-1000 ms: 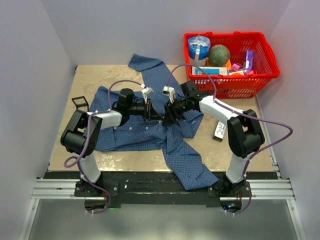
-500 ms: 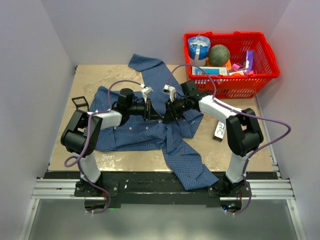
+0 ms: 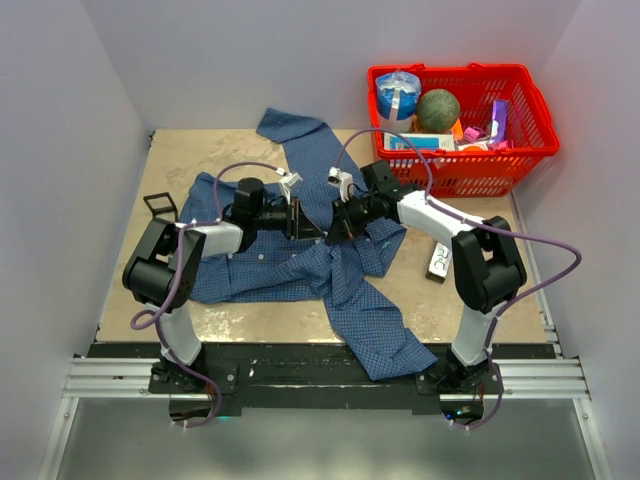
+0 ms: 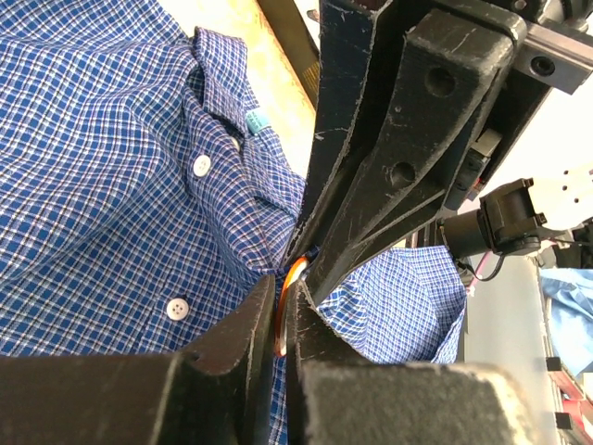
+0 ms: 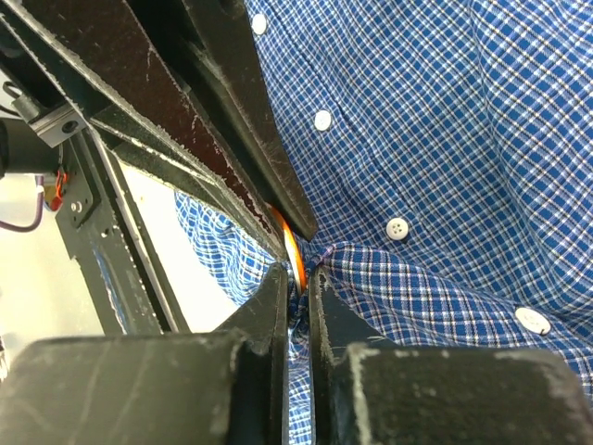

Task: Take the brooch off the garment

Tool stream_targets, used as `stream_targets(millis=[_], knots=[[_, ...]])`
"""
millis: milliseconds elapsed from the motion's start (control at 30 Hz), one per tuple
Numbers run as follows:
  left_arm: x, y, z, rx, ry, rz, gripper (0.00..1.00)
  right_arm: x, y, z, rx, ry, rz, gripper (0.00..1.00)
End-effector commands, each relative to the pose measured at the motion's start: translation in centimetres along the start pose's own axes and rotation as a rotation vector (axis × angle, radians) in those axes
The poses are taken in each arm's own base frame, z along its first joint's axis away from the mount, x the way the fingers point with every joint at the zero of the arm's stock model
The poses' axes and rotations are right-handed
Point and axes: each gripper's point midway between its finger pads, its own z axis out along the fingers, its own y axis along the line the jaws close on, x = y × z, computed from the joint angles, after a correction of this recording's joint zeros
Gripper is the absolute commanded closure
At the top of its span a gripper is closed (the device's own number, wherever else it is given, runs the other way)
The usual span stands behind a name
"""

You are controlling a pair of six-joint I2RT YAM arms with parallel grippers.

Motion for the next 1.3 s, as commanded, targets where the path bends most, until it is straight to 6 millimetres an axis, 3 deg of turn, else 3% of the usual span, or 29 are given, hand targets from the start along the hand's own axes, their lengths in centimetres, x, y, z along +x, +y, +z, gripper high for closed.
stream_targets(millis=[0, 267, 333, 433, 633, 700, 733, 833, 1100, 1267], knots=[[-1.4, -1.4, 0.2, 0.037, -0.019, 0.018, 0.8, -2.0, -0.8, -0.3, 0.051, -0.046, -0.1, 1.0], [-2.0, -1.4, -0.2, 0.061, -0.023, 0.031, 0.72, -1.3, -0.2, -0.5, 0.022, -0.03, -0.126, 1.0], [-2.0, -1.2, -0.4, 0.061, -0.022, 0.031, 0.85, -1.1, -0.1, -0.5, 0.018, -0.027, -0.129, 1.0], [-1.9, -1.3, -0.3, 0.074, -0.017, 0.033, 0.94, -0.9, 0.0, -0.6, 0.012, -0.025, -0.128, 1.0], [-2.0, -1.6, -0.4, 0.091, -0.017, 0.043, 1.0, -0.9, -0.2, -0.5, 0.018, -0.022, -0.117, 1.0], [-2.0, -1.7, -0.4, 0.089, -0.02, 0.042, 1.0, -1.0, -0.3, -0.4, 0.022, -0.023, -0.096, 0.85], [-2.1, -1.7, -0.4, 0.082, -0.024, 0.044, 1.0, -1.0, -0.1, -0.3, 0.007, -0.021, -0.085, 0.72], [-1.9, -1.5, -0.5, 0.069, -0.027, 0.037, 1.0, -1.5, 0.8, -0.4, -0.056, -0.043, -0.049, 0.62], [-1.8, -1.4, -0.5, 0.064, -0.027, 0.036, 1.0, -2.1, 1.3, -0.4, -0.102, -0.07, 0.008, 0.65], [-2.1, -1.4, -0.5, 0.065, -0.032, 0.034, 1.0, -2.0, 0.4, -0.2, -0.073, -0.071, 0.023, 0.71]])
